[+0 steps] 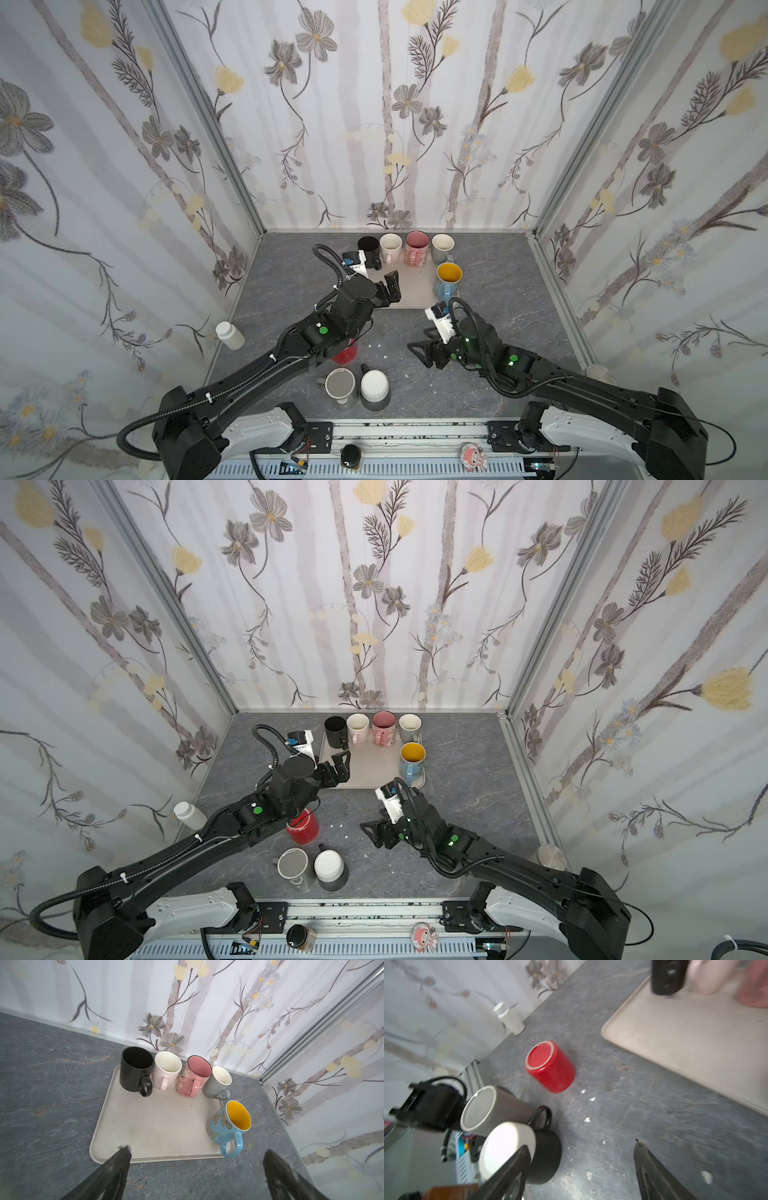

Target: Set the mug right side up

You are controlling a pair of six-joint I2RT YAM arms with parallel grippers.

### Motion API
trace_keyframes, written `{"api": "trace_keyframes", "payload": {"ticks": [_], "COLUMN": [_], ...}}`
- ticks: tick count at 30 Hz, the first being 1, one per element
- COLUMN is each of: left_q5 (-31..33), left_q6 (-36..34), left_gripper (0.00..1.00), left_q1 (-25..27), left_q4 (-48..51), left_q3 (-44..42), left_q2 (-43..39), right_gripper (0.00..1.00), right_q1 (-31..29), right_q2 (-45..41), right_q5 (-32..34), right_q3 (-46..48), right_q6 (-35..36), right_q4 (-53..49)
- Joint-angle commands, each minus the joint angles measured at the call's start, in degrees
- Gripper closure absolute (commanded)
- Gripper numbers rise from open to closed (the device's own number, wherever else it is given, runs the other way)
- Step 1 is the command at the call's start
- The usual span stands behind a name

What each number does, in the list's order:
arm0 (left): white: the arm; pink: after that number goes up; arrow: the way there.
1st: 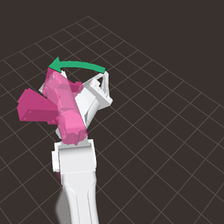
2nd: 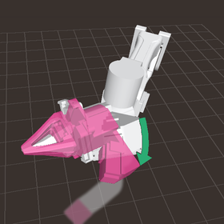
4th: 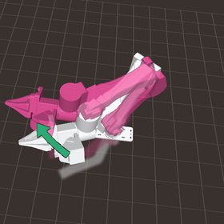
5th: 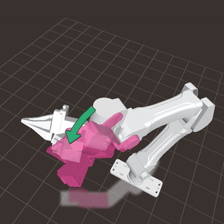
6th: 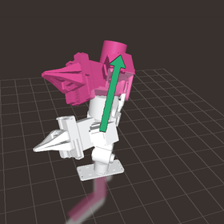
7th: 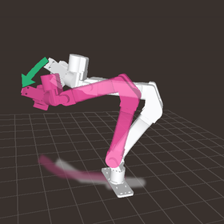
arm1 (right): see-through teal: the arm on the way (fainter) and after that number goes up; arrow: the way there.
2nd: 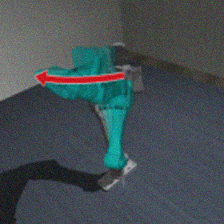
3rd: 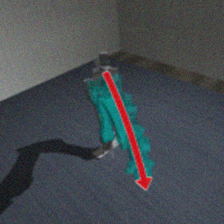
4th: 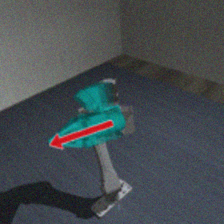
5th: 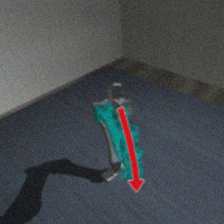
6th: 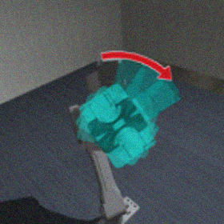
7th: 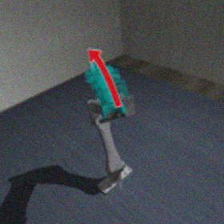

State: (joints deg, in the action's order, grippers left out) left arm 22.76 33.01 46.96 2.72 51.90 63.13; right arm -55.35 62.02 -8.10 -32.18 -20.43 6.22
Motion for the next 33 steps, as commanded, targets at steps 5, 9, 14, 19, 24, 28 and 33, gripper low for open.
{"api": "trace_keyframes", "payload": {"ticks": [5, 9, 14, 19, 24, 28, 33], "left_q5": [-2.3, -1.0, -0.4, 0.1, -1.3, -2.0, -2.2], "left_q6": [-2.6, -1.5, -0.4, 0.0, 0.2, 0.4, 0.8], "left_gripper": [0.00, 0.00, 0.00, 0.00, 0.00, 0.00, 0.00], "left_q1": [-1.3, -1.6, -2.0, -2.7, -3.0, -3.1, -3.2], "left_q4": [1.2, 2.2, 2.4, 2.7, 2.8, 3.0, 2.9], "left_q3": [-1.9, -3.8, -6.4, -7.9, -8.4, -8.4, -9.1], "left_q2": [-4.2, -6.6, -9.3, -11.2, -11.0, -10.8, -10.9], "right_gripper": [0.11, 0.00, 0.00, 0.00, 0.00, 0.00, 0.00], "right_q1": [-9.4, -14.6, -19.7, -21.6, -21.1, -18.7, -17.0], "right_q2": [10.3, 14.6, 19.7, 22.7, 22.0, 18.5, 12.6], "right_q5": [4.0, 7.5, 13.1, 18.2, 24.8, 28.2, 27.6], "right_q3": [-5.6, -10.0, -15.3, -16.4, -14.9, -11.7, -8.3], "right_q6": [5.0, 8.5, 10.7, 9.4, 6.0, 3.4, 3.8], "right_q4": [0.7, -1.1, -5.7, -6.8, -8.1, -9.7, -8.9]}}
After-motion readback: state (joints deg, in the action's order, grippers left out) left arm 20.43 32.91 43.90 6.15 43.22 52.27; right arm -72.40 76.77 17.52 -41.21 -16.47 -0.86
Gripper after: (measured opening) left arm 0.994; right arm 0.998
